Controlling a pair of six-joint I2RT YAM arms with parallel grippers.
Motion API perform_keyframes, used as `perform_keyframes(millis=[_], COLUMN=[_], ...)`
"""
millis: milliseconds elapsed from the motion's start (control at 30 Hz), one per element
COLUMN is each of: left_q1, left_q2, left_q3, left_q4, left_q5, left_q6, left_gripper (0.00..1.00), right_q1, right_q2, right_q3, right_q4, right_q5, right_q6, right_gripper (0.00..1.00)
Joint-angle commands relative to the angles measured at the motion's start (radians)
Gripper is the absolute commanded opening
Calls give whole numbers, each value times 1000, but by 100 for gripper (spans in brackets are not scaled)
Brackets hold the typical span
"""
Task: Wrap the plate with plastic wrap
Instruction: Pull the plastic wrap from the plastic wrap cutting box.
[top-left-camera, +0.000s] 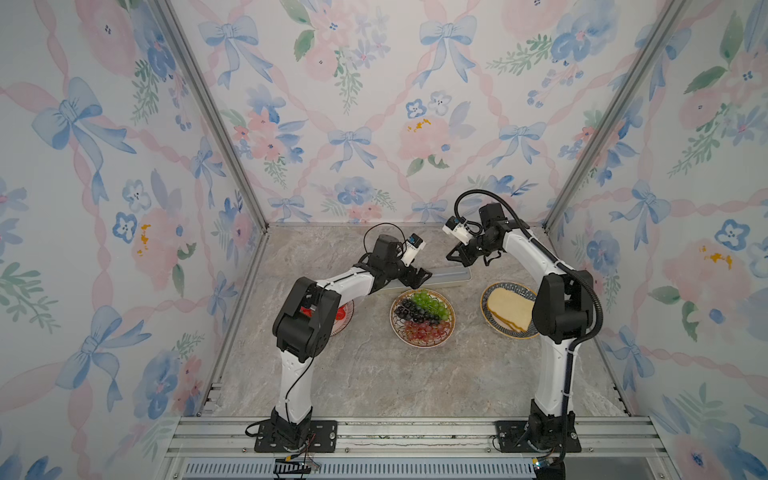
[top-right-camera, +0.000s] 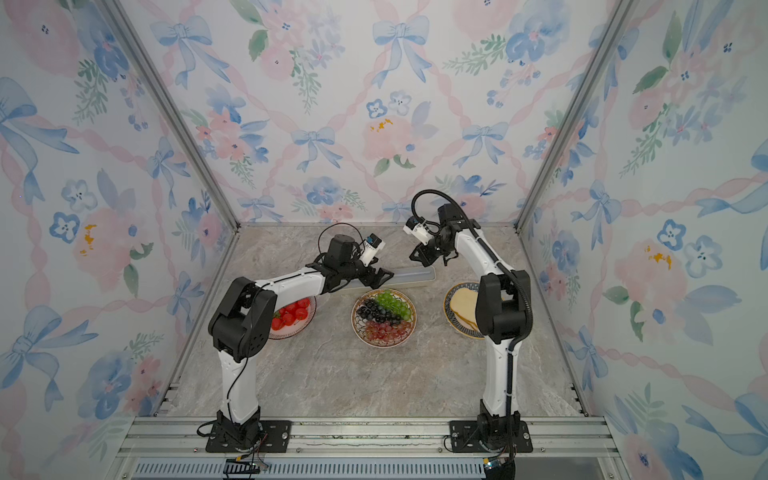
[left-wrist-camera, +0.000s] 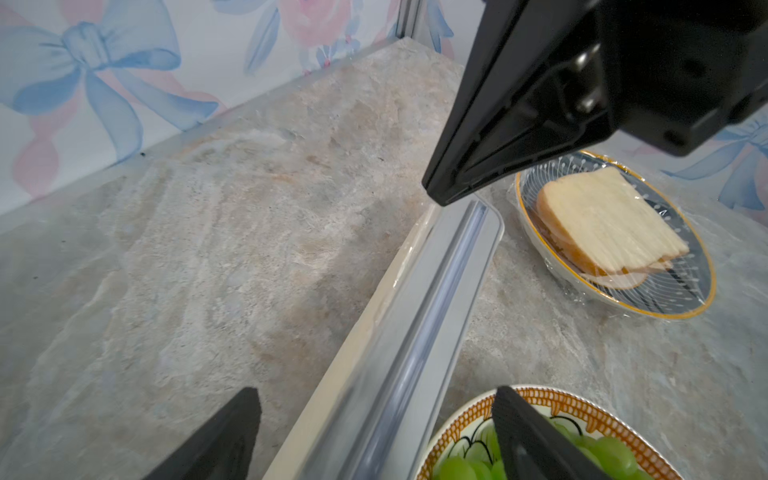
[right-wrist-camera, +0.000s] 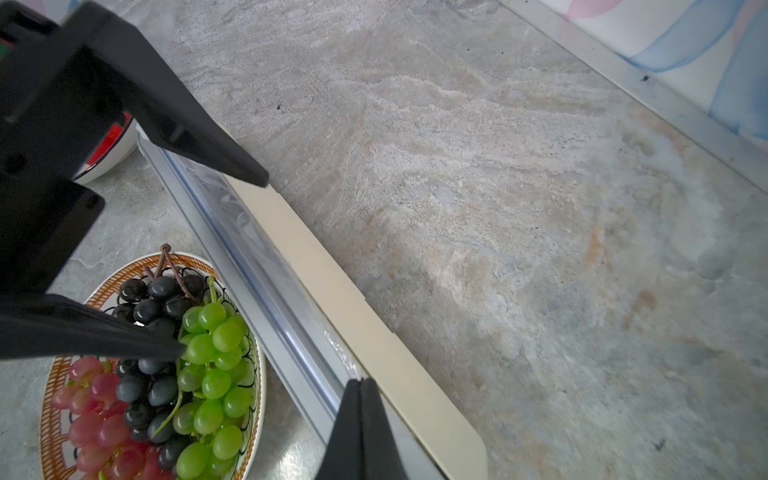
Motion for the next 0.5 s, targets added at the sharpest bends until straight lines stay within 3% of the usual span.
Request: perform_keyframes(millis=[0, 233, 467], left_q1=[-1, 2, 3], left_q2=[43, 139, 158], left_q3=[64, 171, 178], left_q4=[-14, -68, -103], left_q5=[2, -81, -23], left_q6=[28, 17, 64], left_gripper=[89, 82, 81], right_q1=[7, 7, 8], right_q2=[-24, -27, -23], right_q3=[-9, -25, -22], right_q4=[19, 24, 24], right_q5=[-7, -4, 8], right_q6=[14, 16, 18], right_gripper=[0, 0, 0])
